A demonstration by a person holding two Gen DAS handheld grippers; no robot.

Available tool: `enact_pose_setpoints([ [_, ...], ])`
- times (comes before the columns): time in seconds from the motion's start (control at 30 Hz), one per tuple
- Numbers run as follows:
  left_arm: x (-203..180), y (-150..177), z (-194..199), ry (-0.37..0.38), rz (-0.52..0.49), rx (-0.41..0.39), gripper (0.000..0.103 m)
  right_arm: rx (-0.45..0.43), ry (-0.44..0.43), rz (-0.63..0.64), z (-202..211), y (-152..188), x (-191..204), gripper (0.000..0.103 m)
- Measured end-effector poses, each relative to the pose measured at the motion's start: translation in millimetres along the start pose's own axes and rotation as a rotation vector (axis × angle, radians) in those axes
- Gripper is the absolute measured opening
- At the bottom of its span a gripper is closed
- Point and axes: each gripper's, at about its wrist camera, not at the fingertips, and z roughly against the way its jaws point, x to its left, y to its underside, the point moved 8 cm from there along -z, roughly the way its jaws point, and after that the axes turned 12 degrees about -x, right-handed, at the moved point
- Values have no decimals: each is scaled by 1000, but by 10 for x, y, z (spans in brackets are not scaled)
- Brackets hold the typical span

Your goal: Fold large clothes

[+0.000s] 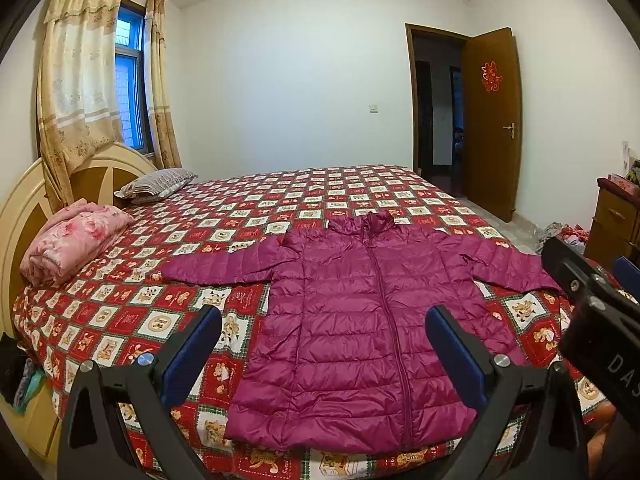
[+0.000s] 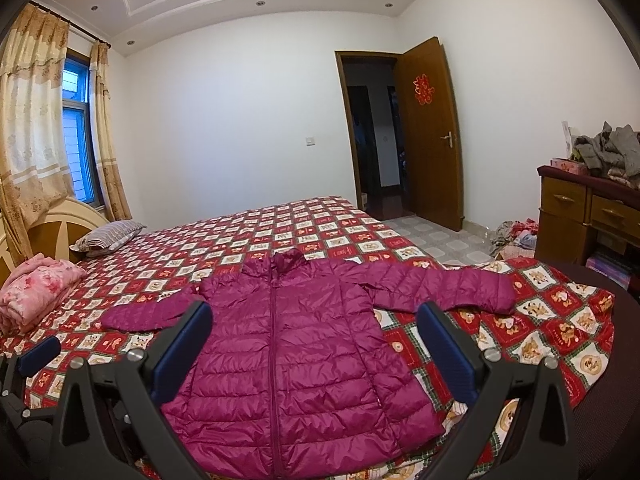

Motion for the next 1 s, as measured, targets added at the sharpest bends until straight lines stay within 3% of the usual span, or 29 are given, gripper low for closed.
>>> enact_pose_setpoints([
  [0.4,12,189,-365,11,-7,49,102,43,50,-32,-229,156,-243,103],
  [0.6,-50,392,-702,91,11,110,102,112,84,-80,-465,394,-462,103],
  [0.73,-39,649,-1074,152,54,217,102,231,139,-130,-726,666,-811,103],
  [0.8,8,723,-1265,161,62,250,102,246,171,-159,-793,694,-1021,103],
  [1.0,330,625,-1865,81,21,267,102,215,344,-272,-1053,480,-2117,103],
])
